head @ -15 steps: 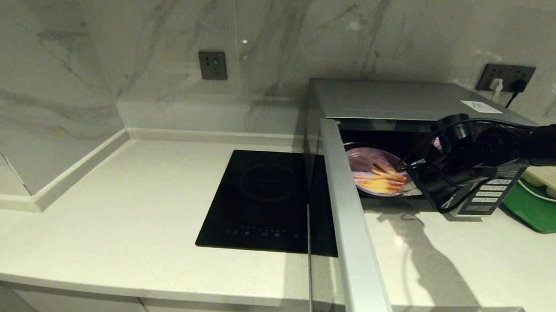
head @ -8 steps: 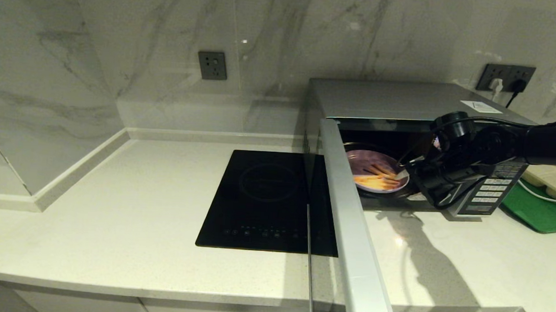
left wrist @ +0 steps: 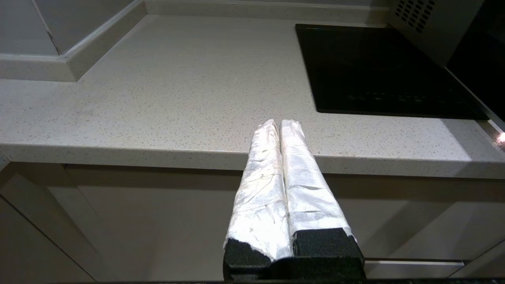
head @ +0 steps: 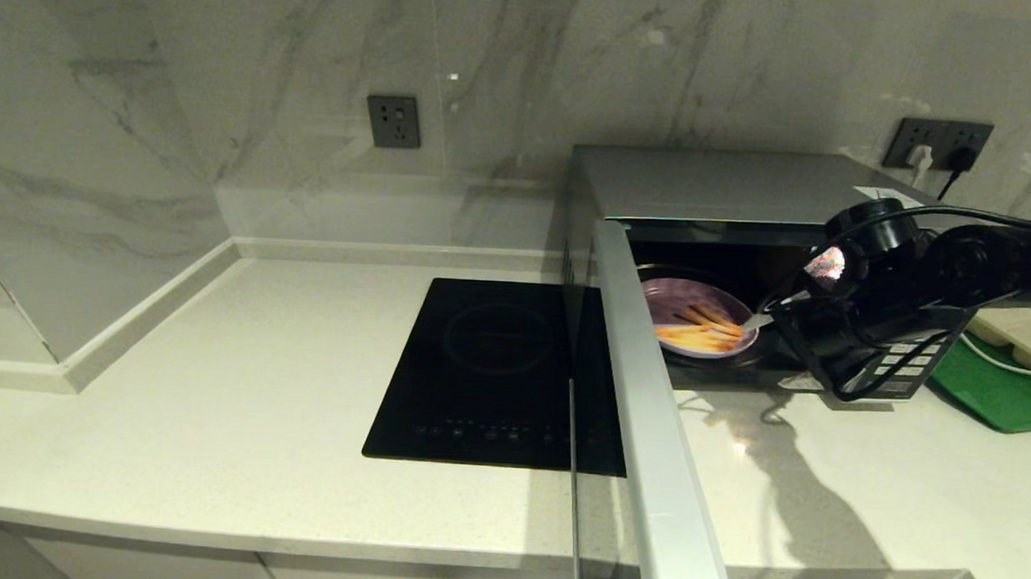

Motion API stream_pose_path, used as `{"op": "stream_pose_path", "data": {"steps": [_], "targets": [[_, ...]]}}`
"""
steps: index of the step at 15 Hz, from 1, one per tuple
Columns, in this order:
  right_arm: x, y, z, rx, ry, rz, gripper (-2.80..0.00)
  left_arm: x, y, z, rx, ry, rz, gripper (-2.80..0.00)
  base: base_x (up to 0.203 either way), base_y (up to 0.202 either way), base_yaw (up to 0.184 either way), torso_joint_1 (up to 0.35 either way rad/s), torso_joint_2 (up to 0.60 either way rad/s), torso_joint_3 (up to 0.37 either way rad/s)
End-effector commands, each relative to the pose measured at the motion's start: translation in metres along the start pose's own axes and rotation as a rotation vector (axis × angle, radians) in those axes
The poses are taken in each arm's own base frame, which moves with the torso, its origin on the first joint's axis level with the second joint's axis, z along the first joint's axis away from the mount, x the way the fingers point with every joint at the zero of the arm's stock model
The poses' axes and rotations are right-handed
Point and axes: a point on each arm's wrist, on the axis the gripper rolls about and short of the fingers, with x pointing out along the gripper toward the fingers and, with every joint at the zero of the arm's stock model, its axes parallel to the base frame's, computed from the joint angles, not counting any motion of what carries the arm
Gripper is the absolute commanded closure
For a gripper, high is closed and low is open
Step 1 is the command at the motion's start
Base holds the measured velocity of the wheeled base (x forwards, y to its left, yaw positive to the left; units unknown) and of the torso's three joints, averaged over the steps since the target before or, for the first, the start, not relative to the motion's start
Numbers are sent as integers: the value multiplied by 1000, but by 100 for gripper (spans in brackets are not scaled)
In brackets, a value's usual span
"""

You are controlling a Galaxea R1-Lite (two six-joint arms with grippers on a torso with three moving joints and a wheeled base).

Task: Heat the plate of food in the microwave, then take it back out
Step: Close the microwave oven

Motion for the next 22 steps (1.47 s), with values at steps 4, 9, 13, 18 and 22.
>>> {"op": "stream_pose_path", "data": {"steps": [4,9,13,18,22], "targets": [[-114,-30,-43,-85,-12,114,0,0,0,0,-1,0,0,0,0,0,0,0,0,0],[-198,-71,-83,-244,63,65,0,0,0,0,-1,0,0,0,0,0,0,0,0,0],[-242,-50,-89,-360,62,50,0,0,0,0,-1,0,0,0,0,0,0,0,0,0],[-240,-6,-121,-542,97,46,0,0,0,0,-1,0,0,0,0,0,0,0,0,0],[-242,21,-155,-697,149,98,0,0,0,0,-1,0,0,0,0,0,0,0,0,0]]}}
